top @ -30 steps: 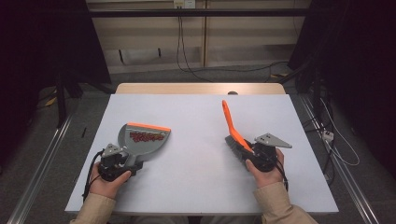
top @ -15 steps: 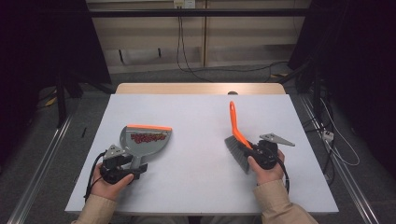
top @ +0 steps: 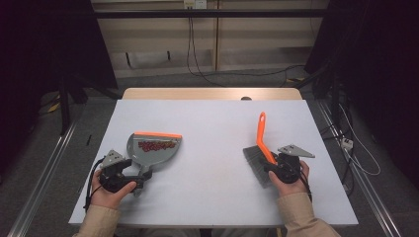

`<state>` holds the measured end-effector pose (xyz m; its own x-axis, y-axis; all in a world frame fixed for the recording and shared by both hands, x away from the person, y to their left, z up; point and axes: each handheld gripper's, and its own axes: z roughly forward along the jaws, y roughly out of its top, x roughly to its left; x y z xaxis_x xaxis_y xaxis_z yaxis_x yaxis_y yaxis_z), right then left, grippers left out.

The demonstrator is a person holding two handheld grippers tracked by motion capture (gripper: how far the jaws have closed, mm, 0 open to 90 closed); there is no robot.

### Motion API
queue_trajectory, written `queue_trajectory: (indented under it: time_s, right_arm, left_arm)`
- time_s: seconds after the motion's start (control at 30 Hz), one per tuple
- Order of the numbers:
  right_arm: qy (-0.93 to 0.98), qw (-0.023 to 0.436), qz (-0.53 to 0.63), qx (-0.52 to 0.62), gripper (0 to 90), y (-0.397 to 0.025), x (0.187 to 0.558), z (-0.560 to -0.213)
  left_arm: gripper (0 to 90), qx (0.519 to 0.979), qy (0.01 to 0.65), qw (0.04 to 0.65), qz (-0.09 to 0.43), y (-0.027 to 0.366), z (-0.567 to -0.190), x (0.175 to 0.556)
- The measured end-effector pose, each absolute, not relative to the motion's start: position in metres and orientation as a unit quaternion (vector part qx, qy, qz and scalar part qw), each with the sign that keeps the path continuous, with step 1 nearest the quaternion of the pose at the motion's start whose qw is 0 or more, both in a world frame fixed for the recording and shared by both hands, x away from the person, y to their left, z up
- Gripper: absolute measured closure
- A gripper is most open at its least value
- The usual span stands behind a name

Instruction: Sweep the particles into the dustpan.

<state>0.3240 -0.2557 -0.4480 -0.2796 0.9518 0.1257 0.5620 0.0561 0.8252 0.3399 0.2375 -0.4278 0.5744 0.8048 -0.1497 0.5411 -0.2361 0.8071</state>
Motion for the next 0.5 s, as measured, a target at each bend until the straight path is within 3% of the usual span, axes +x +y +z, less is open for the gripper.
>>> queue_trajectory:
  time_s: [0.1,0.2,0.3,0.5]
  right_arm:
    - [0.694,0.227,0.407,0.549,45.6,-0.259,0.318,-0.450]
    - [0.689,0.246,0.407,0.547,35.3,-0.265,0.311,-0.449]
    - [0.682,0.261,0.431,0.530,34.0,-0.275,0.307,-0.443]
    - [0.681,0.272,0.466,0.495,22.5,-0.284,0.305,-0.437]
  left_arm:
    - [7.8,0.772,0.433,0.439,0.155,0.238,-0.425,0.341]
    - [7.6,0.770,0.431,0.444,0.156,0.238,-0.425,0.342]
    - [7.6,0.771,0.413,0.458,0.159,0.239,-0.422,0.345]
    - [6.7,0.770,0.373,0.490,0.166,0.239,-0.414,0.350]
